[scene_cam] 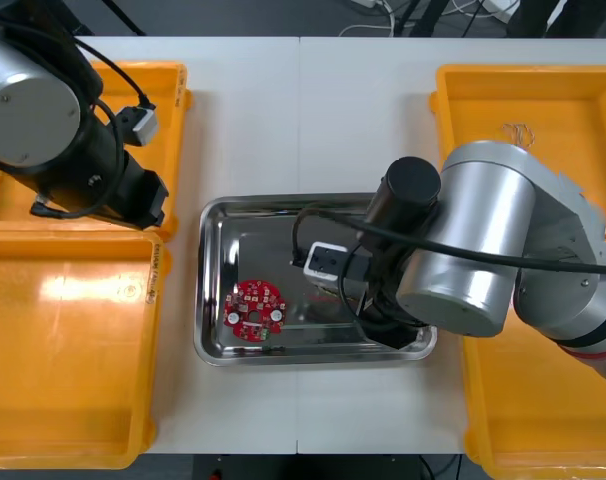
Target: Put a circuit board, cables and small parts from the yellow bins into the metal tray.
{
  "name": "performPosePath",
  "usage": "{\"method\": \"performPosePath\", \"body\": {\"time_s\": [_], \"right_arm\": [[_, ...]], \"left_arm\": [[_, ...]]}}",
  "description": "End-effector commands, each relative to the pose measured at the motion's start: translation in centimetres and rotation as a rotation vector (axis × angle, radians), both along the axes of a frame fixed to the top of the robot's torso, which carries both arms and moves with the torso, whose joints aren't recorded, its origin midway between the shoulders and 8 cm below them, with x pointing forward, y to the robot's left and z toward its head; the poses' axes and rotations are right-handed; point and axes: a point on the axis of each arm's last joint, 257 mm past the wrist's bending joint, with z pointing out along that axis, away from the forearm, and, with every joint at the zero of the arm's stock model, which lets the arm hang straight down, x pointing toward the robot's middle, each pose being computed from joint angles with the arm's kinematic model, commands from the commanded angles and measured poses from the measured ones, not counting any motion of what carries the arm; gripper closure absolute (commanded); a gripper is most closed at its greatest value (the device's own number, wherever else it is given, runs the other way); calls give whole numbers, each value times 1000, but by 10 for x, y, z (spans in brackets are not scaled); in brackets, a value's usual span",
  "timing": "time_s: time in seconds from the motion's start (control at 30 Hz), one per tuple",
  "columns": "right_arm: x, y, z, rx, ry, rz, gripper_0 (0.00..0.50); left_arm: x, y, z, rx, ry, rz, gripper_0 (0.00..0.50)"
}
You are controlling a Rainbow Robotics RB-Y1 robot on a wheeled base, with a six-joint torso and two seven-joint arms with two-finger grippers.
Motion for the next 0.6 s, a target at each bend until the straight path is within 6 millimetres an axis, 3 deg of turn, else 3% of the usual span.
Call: {"method": "performPosePath", "body": {"time_s": [0.03, 0.27, 0.6], "right_arm": [[5, 21, -4, -9, -35, 90, 500], [10, 31, -21, -19, -50, 136, 500], [16, 21, -38, -76, -51, 152, 500]], "left_arm": [[25, 30, 40, 30, -53, 17, 0], [45, 57, 46, 45, -65, -8, 0], [76, 88, 49, 68, -135, -58, 0]]}}
